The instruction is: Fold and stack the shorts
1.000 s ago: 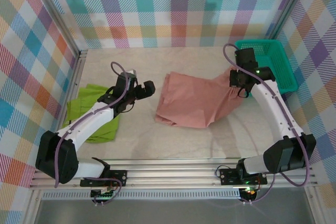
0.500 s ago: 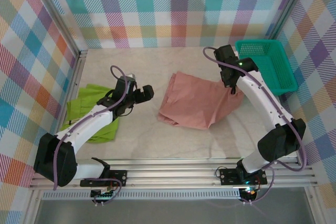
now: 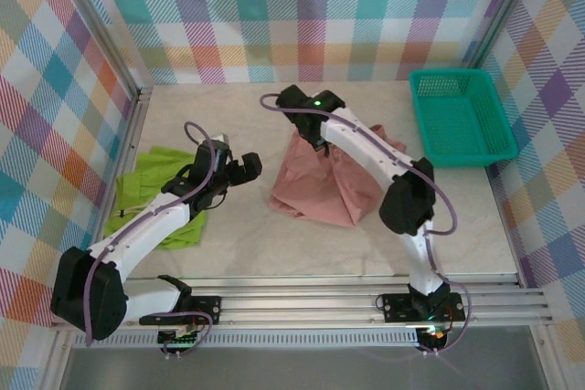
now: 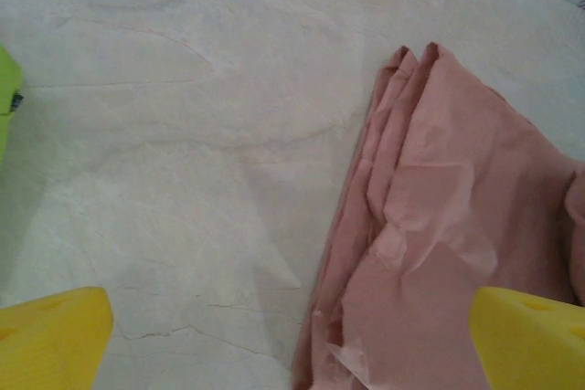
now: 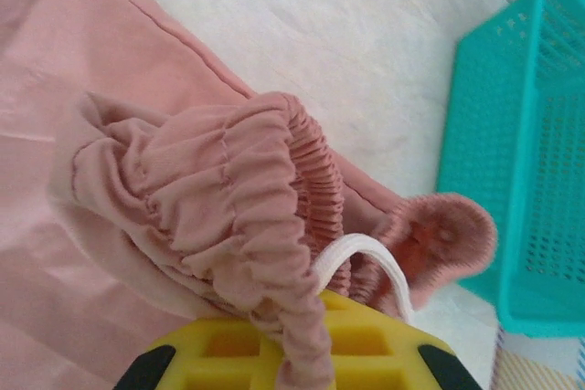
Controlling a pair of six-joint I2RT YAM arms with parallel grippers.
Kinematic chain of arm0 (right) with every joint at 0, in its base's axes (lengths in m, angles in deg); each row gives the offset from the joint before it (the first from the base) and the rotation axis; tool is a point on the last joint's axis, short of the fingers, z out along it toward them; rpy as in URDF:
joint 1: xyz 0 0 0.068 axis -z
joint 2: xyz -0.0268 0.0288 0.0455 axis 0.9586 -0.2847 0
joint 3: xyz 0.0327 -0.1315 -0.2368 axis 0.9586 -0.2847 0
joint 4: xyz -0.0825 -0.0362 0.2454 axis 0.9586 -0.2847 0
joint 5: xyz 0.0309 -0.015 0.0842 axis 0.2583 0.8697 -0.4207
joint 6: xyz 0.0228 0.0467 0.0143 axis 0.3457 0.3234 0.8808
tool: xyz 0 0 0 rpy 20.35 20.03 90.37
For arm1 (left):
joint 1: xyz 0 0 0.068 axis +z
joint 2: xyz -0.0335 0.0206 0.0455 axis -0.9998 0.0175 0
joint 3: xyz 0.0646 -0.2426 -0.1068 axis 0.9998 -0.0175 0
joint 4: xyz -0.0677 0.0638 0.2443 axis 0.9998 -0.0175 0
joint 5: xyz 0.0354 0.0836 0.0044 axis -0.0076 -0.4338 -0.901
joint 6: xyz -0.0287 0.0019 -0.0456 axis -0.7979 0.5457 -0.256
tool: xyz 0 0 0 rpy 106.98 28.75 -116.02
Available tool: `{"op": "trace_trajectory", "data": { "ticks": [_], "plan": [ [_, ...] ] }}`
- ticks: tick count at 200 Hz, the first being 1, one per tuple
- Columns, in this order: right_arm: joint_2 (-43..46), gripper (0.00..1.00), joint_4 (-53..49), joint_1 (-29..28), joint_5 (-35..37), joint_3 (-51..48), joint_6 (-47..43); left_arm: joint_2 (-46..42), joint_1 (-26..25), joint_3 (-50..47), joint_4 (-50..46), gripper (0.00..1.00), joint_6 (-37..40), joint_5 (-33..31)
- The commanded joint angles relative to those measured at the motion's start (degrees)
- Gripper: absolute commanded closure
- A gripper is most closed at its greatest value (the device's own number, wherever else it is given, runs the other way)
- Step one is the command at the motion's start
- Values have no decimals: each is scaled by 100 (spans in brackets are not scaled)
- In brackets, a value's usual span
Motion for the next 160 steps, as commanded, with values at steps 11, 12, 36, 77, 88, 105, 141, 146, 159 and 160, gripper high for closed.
{"op": "trace_trajectory", "data": {
  "ticks": [11, 12, 36, 77, 88, 105, 141, 146, 159, 160],
  "plan": [
    [-834, 86, -520, -307, -882, 1128, 539, -442, 69, -299, 45, 0, -204, -450],
    [-847, 85, -508, -307, -951, 1136, 549, -460, 72, -305, 50, 0, -208, -462],
    [-765, 37, -18, -307, -2288, 1081, 716, -685, 78, -506, 206, 0, -307, -462],
    [722, 0, 1377, -89, -3699, 7, 917, -738, 81, -221, 175, 0, -94, 139],
    [1183, 0, 1633, 127, -3923, -462, 1029, -565, 87, 30, 77, 0, 29, 456],
    [1837, 1, 1964, 490, -3869, -1343, 1086, -13, 76, 641, -162, 0, 253, 1045],
    [2928, 0, 2779, 1313, -4026, -3281, 1458, 1820, -14, 2600, -1357, 4, 368, 1717],
    [3055, 0, 2919, 1381, -4040, -3509, 1502, 2078, -53, 2835, -1492, 4, 322, 1730],
    [3260, 0, 3183, 1476, -4012, -4023, 1514, 2688, -170, 3426, -1847, 5, 76, 1610],
    [3274, 0, 3198, 1477, -4011, -4050, 1511, 2739, -179, 3465, -1858, 5, 46, 1596]
  ]
}}
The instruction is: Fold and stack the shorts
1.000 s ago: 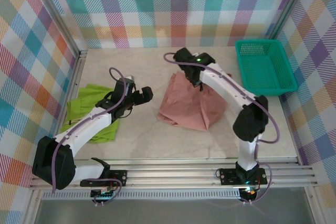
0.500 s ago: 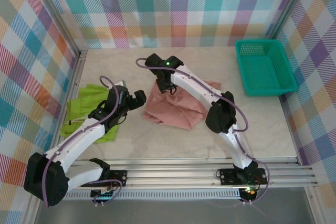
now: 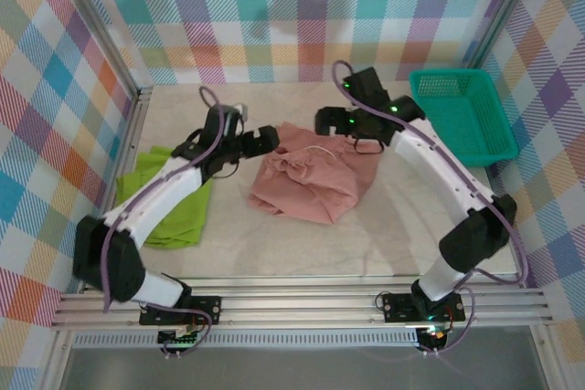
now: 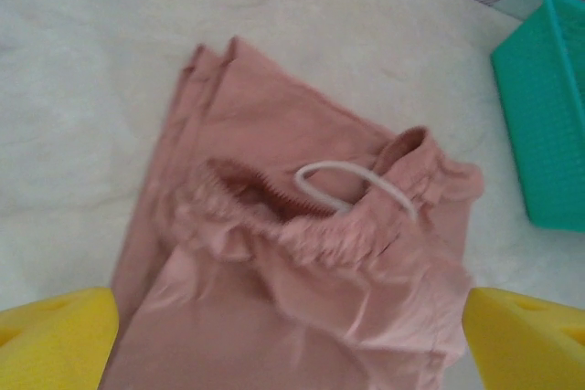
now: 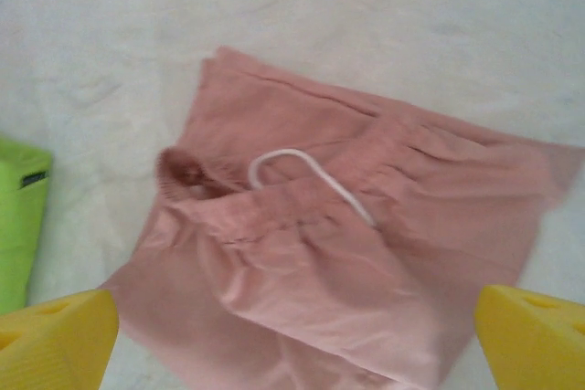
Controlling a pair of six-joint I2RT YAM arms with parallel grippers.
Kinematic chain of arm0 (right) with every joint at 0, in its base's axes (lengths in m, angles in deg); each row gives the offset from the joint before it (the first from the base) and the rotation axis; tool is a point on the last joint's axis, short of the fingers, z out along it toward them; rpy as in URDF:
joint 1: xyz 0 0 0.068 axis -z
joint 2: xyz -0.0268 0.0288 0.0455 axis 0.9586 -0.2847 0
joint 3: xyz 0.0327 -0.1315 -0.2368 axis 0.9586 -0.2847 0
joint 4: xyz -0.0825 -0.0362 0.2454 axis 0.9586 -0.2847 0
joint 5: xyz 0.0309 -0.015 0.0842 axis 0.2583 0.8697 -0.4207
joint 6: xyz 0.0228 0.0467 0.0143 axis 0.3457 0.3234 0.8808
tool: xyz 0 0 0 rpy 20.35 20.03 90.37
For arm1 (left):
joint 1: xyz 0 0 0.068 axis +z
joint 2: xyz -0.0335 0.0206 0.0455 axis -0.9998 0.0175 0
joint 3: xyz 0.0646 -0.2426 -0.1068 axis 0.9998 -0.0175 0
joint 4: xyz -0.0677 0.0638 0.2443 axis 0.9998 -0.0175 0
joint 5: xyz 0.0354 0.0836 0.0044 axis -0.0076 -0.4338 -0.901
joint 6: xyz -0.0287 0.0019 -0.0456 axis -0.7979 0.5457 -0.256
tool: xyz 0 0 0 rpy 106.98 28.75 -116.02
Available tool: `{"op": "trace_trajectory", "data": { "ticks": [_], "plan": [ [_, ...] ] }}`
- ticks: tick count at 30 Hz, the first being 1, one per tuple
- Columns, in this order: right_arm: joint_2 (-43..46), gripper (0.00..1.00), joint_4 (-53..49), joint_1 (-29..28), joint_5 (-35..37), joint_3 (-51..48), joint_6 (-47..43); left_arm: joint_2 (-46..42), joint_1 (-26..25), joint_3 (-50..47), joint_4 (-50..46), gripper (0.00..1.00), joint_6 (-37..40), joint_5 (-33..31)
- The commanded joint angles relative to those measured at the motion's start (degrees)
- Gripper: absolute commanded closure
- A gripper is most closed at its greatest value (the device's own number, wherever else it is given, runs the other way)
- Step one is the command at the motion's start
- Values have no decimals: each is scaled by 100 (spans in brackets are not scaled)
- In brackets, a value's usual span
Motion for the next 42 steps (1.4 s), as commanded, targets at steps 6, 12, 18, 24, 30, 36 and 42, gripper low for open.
{"op": "trace_trajectory", "data": {
  "ticks": [6, 12, 18, 24, 30, 36, 42],
  "plan": [
    [602, 0, 1116, 233, -193, -1790, 360, 2382, -408, 2019, -1540, 8, -1261, 58],
    [811, 0, 1275, 509, -304, -2300, 389, 3388, -599, 3019, -2228, 12, -1753, -127],
    [959, 0, 1507, 703, -515, -2575, 387, 3846, -605, 3278, -2348, 19, -2016, -226],
    [546, 0, 1651, 812, -835, -2243, 369, 3853, -634, 3316, -2303, 63, -1936, -222],
    [-678, 10, 1267, 841, -708, -964, 286, 3519, -660, 2645, -2022, 88, -1892, -221],
    [-2055, 23, 794, 915, -455, 136, 534, 3187, -674, 2036, -1779, 94, -1846, -327],
    [-2889, 23, 764, 912, -658, 791, 720, 3173, -673, 1792, -1620, 96, -1839, -244]
  ]
}}
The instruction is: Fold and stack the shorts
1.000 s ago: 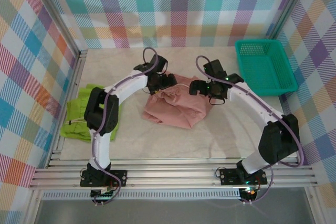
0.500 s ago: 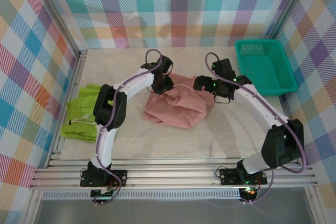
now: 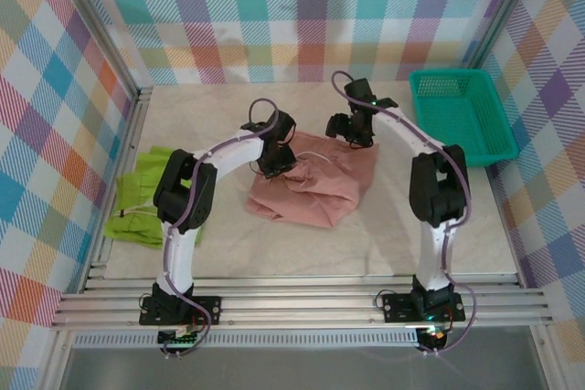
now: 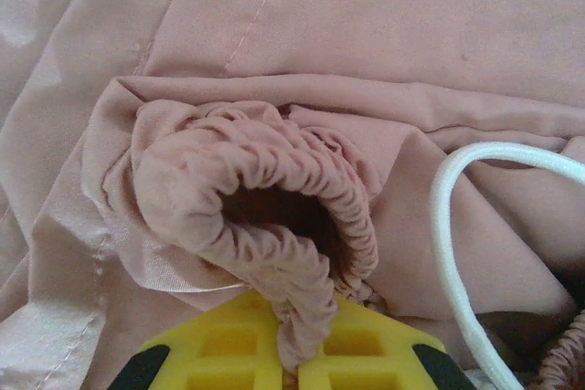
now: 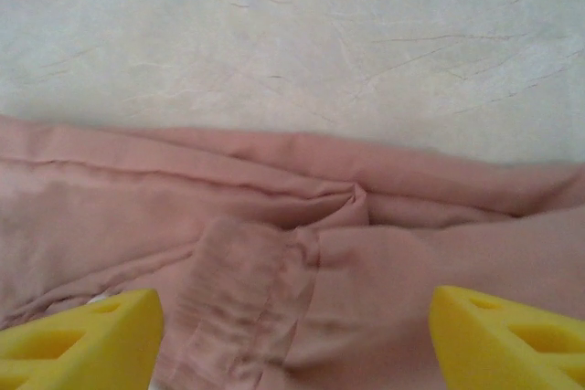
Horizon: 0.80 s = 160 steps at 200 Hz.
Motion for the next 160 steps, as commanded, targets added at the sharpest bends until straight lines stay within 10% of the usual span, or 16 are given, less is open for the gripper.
{"op": "trace_trajectory", "data": {
  "ticks": [1, 85, 160],
  "plan": [
    [-375, 23, -283, 15, -105, 498, 177, -134, -68, -152, 44, 97, 34, -12],
    [-862, 20, -504, -207, -96, 1036, -66, -17, -70, -142, 63, 99, 121, 9],
    [-1146, 68, -854, -293, 28, 1285, -143, -32, -69, -116, 54, 100, 140, 54]
  ]
}}
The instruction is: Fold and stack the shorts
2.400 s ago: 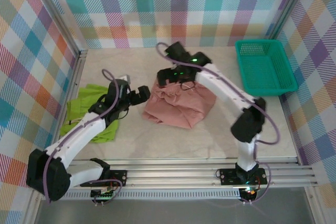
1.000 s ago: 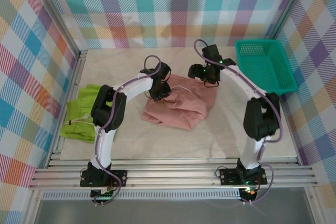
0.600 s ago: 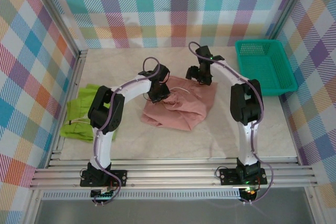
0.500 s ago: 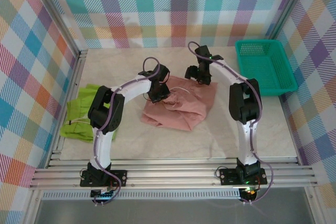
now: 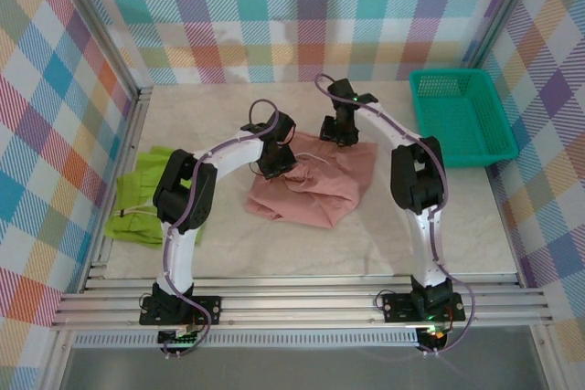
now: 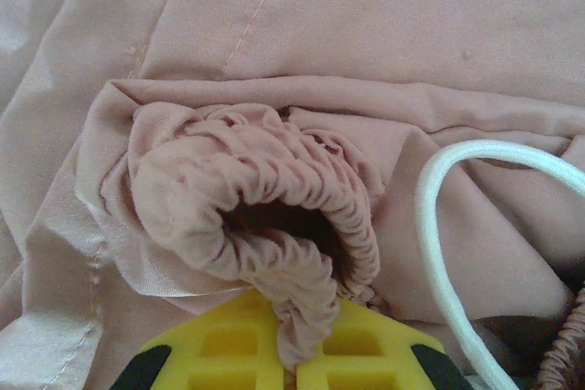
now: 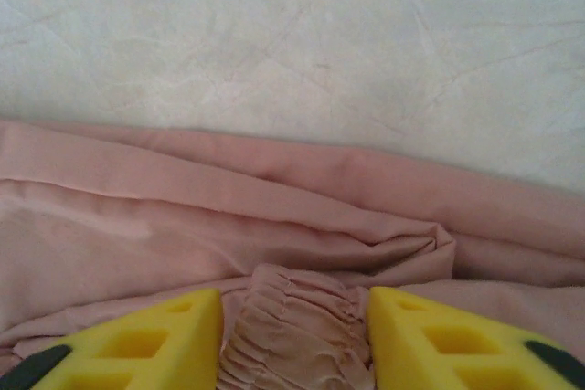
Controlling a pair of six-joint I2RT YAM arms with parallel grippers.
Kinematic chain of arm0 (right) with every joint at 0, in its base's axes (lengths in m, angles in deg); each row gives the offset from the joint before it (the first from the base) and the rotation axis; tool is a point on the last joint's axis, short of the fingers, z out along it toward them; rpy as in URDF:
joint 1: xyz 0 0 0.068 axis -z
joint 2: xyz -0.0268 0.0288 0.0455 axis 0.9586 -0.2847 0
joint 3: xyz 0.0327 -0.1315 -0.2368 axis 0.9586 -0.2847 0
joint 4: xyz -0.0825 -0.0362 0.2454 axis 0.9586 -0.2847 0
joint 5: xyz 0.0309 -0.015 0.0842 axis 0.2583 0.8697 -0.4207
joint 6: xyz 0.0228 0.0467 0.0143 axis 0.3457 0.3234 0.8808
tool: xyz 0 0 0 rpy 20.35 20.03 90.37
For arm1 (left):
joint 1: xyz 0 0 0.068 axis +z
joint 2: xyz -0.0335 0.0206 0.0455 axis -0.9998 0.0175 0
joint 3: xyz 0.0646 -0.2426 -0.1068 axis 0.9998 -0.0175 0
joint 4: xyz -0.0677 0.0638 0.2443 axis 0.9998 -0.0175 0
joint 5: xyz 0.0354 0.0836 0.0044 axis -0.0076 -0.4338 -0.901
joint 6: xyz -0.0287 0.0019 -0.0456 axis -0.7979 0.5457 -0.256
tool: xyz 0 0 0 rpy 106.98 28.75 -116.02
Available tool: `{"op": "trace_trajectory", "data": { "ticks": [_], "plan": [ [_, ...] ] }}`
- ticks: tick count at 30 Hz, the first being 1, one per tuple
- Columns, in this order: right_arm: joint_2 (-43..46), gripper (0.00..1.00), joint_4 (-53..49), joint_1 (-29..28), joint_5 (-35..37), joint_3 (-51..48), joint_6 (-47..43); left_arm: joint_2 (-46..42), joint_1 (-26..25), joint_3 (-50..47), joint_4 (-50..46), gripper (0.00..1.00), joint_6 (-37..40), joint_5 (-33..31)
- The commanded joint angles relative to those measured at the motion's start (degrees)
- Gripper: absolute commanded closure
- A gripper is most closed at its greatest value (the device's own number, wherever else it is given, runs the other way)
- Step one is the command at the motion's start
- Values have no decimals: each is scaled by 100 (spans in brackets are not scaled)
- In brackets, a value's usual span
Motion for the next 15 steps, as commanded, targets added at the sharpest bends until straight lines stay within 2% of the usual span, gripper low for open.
{"op": "trace_trajectory", "data": {
  "ticks": [1, 6, 9, 15],
  "plan": [
    [-104, 68, -196, -24, -45, 100, -21, -32, -70, -46, -44, 100, 99, 45],
    [-138, 98, -217, -20, -126, 202, -23, -129, -70, -60, -79, 100, 152, -3],
    [98, 100, -118, -20, -114, 92, -30, -295, -70, -77, -76, 100, 214, -34],
    [1398, 100, 615, -20, -144, -716, 44, -916, -75, -106, -44, 100, 360, 68]
  ]
}}
